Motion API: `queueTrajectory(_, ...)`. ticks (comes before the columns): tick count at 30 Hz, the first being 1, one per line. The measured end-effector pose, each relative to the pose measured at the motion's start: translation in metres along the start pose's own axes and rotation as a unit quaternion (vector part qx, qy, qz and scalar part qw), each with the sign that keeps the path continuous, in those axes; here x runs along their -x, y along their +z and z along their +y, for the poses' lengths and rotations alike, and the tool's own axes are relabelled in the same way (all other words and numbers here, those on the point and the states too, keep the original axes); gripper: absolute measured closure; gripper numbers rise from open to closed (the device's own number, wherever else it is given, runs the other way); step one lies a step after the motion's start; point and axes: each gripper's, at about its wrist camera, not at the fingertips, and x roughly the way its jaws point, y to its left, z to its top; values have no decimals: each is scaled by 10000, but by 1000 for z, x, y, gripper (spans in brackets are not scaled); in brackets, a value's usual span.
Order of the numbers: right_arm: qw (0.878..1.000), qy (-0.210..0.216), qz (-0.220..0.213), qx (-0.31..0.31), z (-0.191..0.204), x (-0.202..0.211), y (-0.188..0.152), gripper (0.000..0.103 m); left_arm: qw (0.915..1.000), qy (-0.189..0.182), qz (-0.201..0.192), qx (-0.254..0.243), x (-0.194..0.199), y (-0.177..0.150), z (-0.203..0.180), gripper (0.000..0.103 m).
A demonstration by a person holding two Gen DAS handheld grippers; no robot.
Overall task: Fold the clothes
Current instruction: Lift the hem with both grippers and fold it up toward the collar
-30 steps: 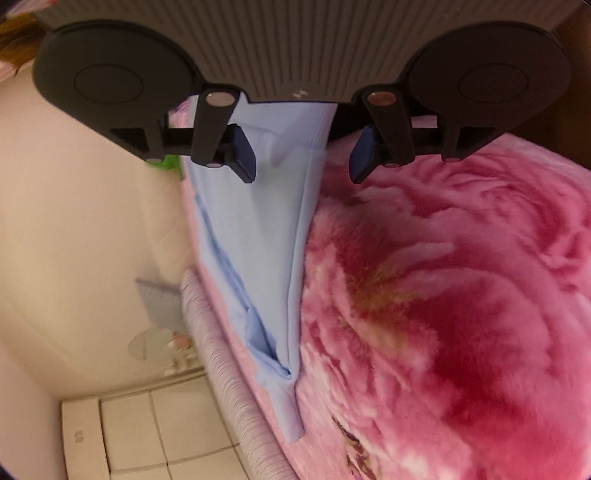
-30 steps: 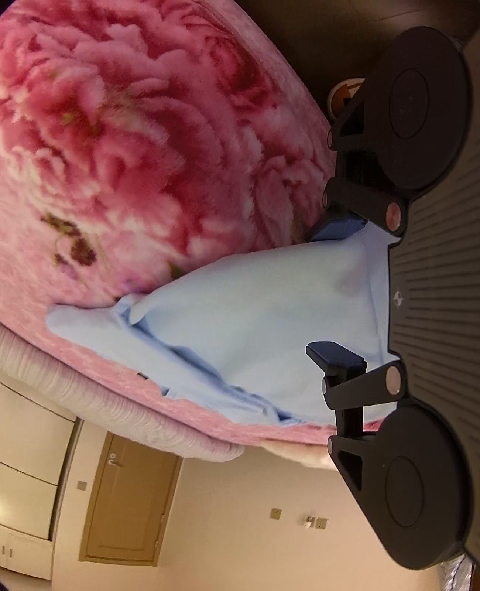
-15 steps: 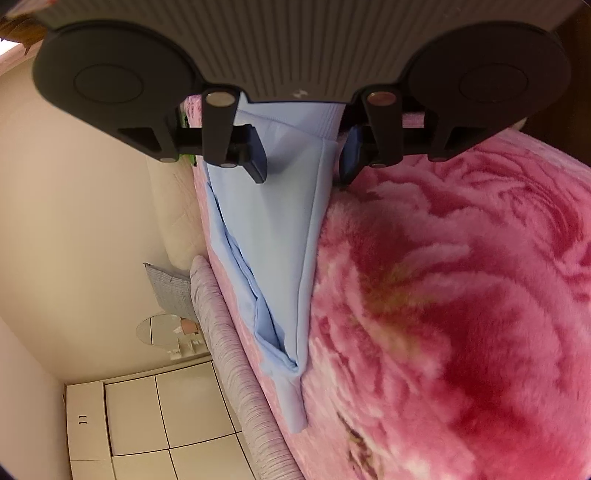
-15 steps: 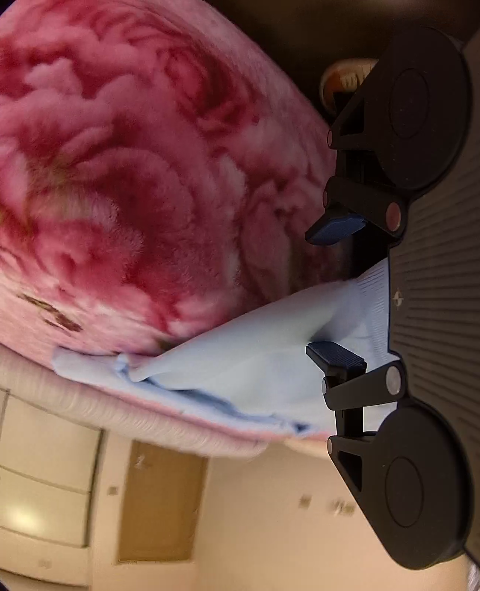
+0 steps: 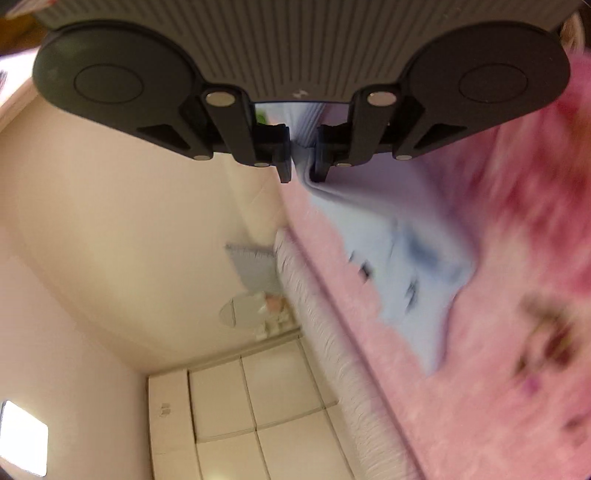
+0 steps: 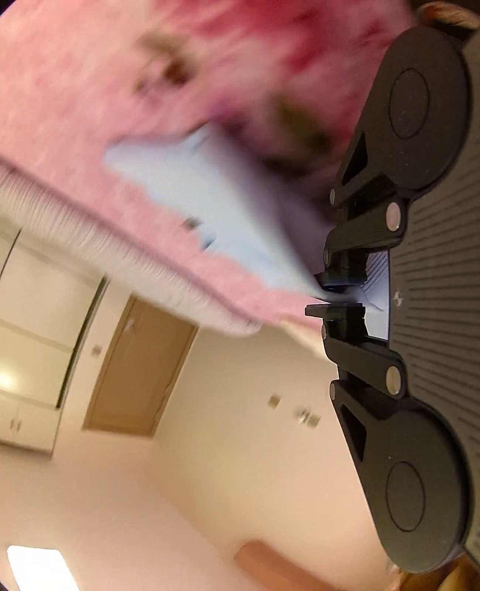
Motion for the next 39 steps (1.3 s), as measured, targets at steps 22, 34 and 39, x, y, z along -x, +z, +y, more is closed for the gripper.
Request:
queueTrajectory(22, 9443, -2734, 499, 1762, -33, -133, 109, 52, 9415, 2583, 958, -1943, -161, 113, 6, 58)
queueTrajectory(34, 9130, -3112, 1192, 2355, -46, -186, 119, 82, 8997, 2673, 1761, -2968, -212, 111, 11, 98)
queueTrajectory(39, 9060, -2996, 749, 2894, -19, -181, 119, 89, 9060, 2381, 1234, -3274, -196, 113, -6, 98)
